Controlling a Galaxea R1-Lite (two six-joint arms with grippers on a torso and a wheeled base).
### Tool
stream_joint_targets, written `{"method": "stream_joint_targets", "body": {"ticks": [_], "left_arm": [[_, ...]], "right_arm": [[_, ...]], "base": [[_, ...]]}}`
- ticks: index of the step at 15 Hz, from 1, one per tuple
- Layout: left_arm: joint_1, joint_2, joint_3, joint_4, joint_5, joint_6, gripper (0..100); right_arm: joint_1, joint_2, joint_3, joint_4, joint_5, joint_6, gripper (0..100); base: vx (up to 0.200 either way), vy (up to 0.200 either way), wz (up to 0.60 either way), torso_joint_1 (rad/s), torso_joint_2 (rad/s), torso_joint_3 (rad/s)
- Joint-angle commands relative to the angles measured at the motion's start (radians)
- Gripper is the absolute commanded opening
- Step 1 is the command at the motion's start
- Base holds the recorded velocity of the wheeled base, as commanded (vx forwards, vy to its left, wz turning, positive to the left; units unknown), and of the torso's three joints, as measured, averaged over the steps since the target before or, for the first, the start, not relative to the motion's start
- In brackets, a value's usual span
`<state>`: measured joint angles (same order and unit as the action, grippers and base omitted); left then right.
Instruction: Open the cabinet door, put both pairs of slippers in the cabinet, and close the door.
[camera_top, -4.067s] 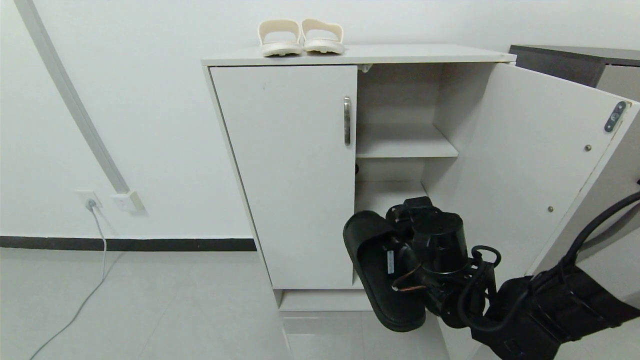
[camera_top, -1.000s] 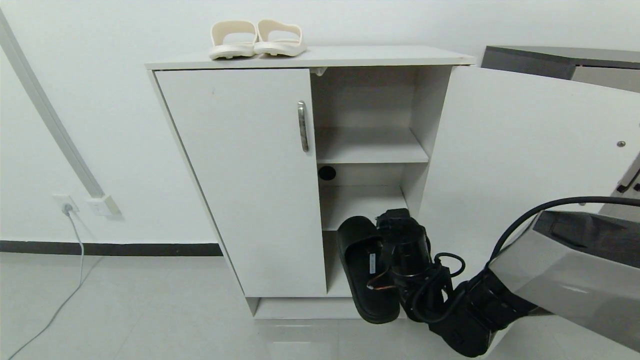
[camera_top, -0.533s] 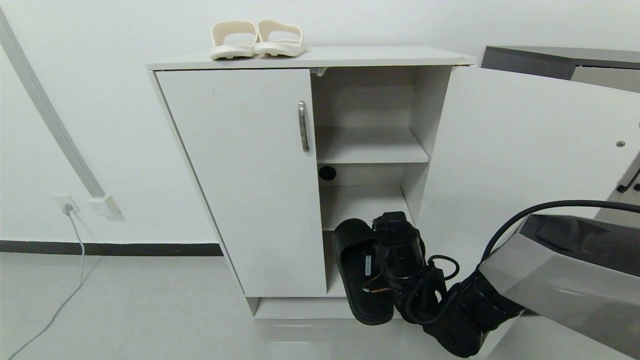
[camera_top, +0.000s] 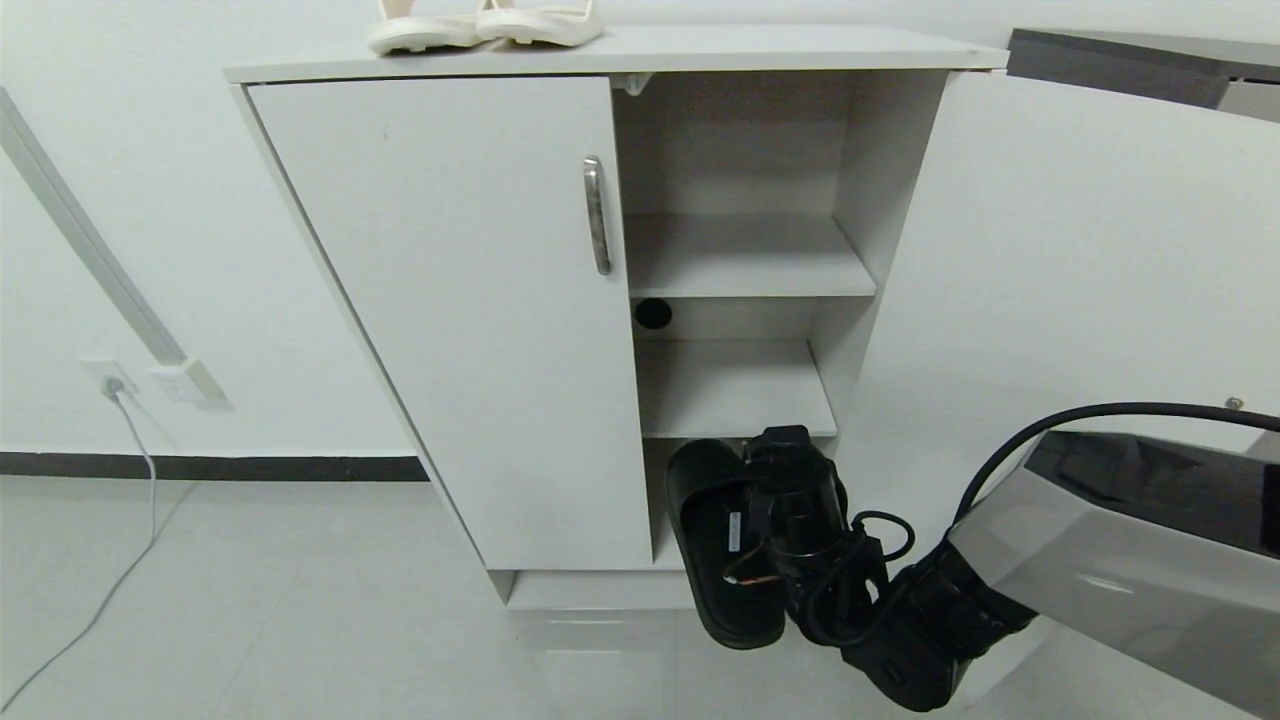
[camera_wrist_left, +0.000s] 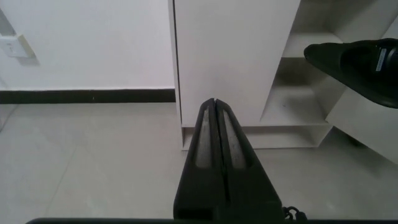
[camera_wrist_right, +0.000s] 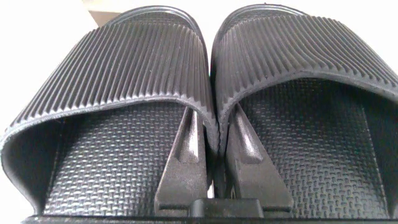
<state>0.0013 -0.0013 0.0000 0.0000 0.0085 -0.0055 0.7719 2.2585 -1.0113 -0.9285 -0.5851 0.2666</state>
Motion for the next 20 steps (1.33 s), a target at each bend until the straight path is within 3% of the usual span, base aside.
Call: {"method": "stream_joint_targets", "body": {"ticks": [1,4,8,14,20], "left_arm": [[0.000,0.001,0.000,0.000,0.001,-0.001,0],[0.000,0.001,0.000,0.000,0.001,-0.001,0],[0.000,0.001,0.000,-0.002,0.002,-0.001,0],[0.000,0.001,0.000,0.000,0.001,-0.002,0],[0.000,0.001,0.000,0.000,-0.001,-0.002,0]], "right_arm": [[0.001,0.007,-0.006,-0.004,-0.005,-0.001,0],[0.001,0.013,-0.009,-0.072,-0.056,-0.029,0],[-0.005,0.072,-0.016,-0.268,-0.108,-0.147,0],[-0.013,0.075,-0.016,-0.265,-0.107,-0.150,0],[-0.013,0.079,-0.016,-0.263,-0.107,-0.152,0]], "base": [[0.000,0.000,0.00,0.007,0.00,-0.188],[0.000,0.000,0.00,0.006,0.01,-0.147],[0.000,0.000,0.00,0.000,0.00,0.000],[0.000,0.000,0.00,0.000,0.00,0.000],[0.200,0.000,0.00,0.002,0.00,0.002]]}}
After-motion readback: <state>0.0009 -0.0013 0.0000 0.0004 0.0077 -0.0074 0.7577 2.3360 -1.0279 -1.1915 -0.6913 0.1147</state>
